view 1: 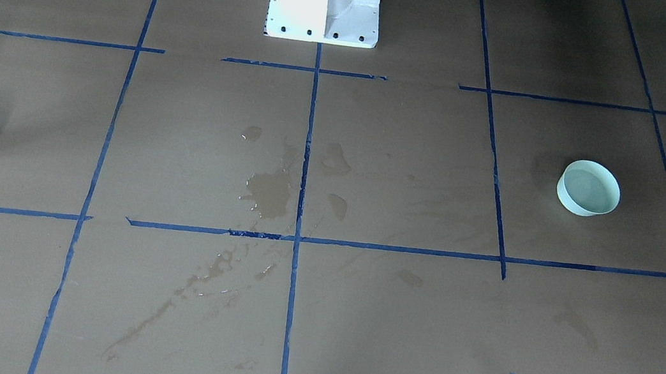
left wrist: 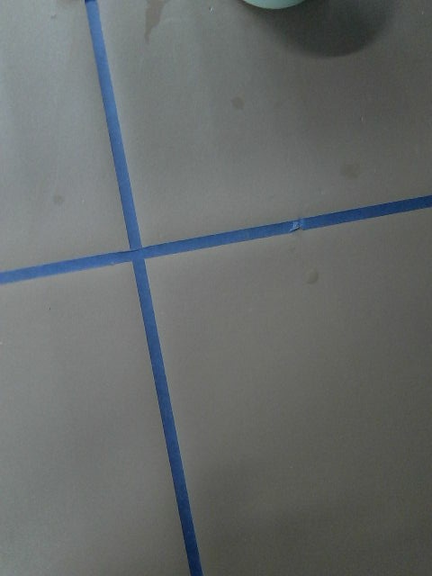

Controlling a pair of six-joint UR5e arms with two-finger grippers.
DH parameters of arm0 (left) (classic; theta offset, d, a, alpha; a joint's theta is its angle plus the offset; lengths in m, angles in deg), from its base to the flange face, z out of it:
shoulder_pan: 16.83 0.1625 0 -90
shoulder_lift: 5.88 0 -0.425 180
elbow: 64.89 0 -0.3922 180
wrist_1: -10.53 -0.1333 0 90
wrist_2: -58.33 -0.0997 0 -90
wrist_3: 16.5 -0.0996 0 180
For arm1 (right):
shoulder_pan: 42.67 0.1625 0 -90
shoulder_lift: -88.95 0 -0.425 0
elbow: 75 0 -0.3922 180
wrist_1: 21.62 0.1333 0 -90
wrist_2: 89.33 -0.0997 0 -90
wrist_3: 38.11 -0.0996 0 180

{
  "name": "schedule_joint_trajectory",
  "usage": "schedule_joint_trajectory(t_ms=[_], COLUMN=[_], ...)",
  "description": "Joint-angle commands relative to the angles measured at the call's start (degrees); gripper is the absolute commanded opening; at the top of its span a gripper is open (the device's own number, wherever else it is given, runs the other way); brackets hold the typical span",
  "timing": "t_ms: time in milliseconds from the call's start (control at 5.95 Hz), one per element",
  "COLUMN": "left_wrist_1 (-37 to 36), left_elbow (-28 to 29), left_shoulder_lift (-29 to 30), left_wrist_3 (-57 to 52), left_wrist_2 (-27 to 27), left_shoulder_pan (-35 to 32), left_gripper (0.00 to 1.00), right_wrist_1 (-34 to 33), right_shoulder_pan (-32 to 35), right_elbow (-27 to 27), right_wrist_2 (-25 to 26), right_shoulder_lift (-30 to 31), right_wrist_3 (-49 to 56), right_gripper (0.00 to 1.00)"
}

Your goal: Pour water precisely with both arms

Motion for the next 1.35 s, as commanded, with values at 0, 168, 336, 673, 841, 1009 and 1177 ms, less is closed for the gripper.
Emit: schedule_joint_trajectory(t_ms=[0, 168, 336, 673, 841, 1009, 1177], left_wrist_1=[1.55, 1.73, 4.00, 6.83, 12.58, 21.42, 29.52], left_elbow=[-0.33, 0.72, -0.23, -1.91, -1.73, -0.78, 1.84], left_shoulder_lift=[2.14, 2.50, 1.72, 1.45, 1.36, 0.67, 0.05], left_wrist_3=[0.53, -0.17, 0.00, 8.45, 19.49, 33.61, 42.36], left_wrist_2=[-0.09, -0.09, 0.52, 0.44, 0.44, -0.17, -0.18], left_shoulder_pan=[0.62, 0.62, 0.62, 4.37, 9.36, 16.72, 20.53], left_gripper=[1.00, 1.00, 1.00, 1.00, 1.00, 1.00, 1.00], right_wrist_1=[0.69, 0.70, 0.70, 0.70, 0.70, 0.70, 0.70], right_shoulder_pan=[0.00, 0.00, 0.09, 0.00, 0.00, 0.00, 0.00], right_elbow=[0.12, 0.03, -0.06, -0.06, 0.03, 0.03, 0.12], right_wrist_2=[-0.03, -0.03, -0.12, -0.73, -0.73, -0.73, -0.73], right_shoulder_lift=[-0.04, -0.04, -0.04, -0.04, -0.04, -0.04, 0.05], right_wrist_3=[-0.15, -0.15, -0.15, -0.15, -0.15, -0.15, -0.07], right_gripper=[1.00, 1.00, 1.00, 1.00, 1.00, 1.00, 1.00])
